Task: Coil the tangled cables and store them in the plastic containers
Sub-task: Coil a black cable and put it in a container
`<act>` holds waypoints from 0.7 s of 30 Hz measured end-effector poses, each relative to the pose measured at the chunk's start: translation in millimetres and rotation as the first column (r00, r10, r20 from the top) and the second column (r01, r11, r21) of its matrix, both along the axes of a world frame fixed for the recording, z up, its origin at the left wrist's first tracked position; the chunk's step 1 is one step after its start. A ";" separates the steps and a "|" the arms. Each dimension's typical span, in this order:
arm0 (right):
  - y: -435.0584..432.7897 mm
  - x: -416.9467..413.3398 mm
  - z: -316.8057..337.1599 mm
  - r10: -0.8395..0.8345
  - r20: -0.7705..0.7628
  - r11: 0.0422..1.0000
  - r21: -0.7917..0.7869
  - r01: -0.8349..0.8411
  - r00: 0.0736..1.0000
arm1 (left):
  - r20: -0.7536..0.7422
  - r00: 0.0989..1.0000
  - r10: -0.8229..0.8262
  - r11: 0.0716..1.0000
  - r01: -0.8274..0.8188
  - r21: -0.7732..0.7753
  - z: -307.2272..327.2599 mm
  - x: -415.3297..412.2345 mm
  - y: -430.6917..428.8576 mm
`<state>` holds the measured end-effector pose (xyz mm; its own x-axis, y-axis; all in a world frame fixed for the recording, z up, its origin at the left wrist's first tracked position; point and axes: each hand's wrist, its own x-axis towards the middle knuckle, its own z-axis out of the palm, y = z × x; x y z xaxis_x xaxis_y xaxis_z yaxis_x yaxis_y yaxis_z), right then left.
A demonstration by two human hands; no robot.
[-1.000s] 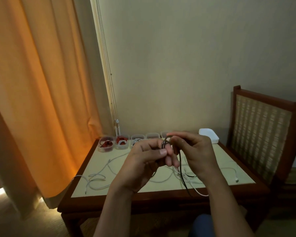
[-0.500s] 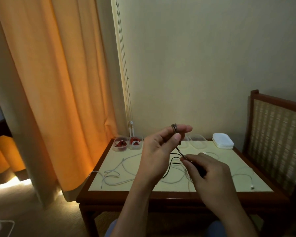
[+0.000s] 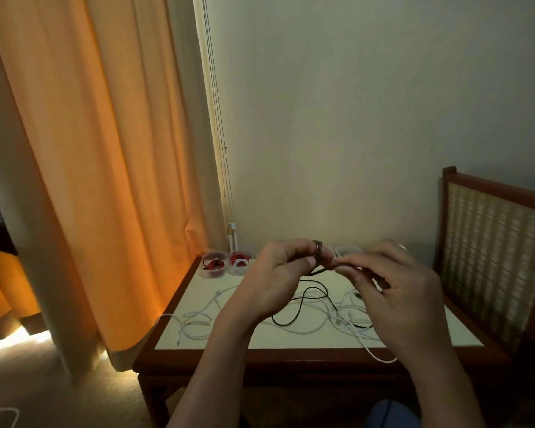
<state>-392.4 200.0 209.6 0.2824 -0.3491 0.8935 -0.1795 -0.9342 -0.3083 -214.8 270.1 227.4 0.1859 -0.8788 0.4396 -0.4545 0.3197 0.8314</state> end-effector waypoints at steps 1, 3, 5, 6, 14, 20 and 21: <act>-1.5 0.5 2.8 -0.001 0.009 1.000 -0.031 0.002 1.000 | 0.006 1.000 -0.022 1.000 0.021 0.013 0.2 -0.6 1.3; -5.6 1.3 6.4 -0.003 0.026 0.997 -0.074 0.005 1.000 | 0.035 0.997 -0.062 0.998 0.061 0.030 -0.5 -0.6 3.6; -10.1 2.4 9.1 -0.001 0.035 0.996 -0.090 0.004 0.999 | 0.038 0.994 -0.103 0.994 0.102 0.031 -0.2 1.7 5.0; -12.1 3.4 9.8 0.000 0.035 0.996 -0.094 0.003 0.999 | 0.030 0.992 -0.121 0.992 0.120 0.033 -0.3 2.8 5.8; -29.3 19.0 17.1 0.203 0.047 0.977 0.052 -0.205 0.978 | -0.220 0.914 -0.342 0.937 0.348 -0.014 -8.6 -0.1 10.4; -38.6 30.8 -9.6 0.334 0.120 0.874 0.333 -0.355 0.935 | -0.384 0.809 -0.445 0.895 0.419 -0.153 -11.2 -6.9 12.0; -37.1 30.5 -14.2 0.357 0.125 0.852 0.363 -0.378 0.926 | -0.410 0.792 -0.452 0.891 0.422 -0.167 -11.3 -7.8 12.4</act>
<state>-361.9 162.9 195.4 0.4138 -0.5386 0.7339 0.1797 -0.7420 -0.6459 -222.6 282.5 216.2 -0.0301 -0.8852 0.4642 0.1418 0.4560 0.8786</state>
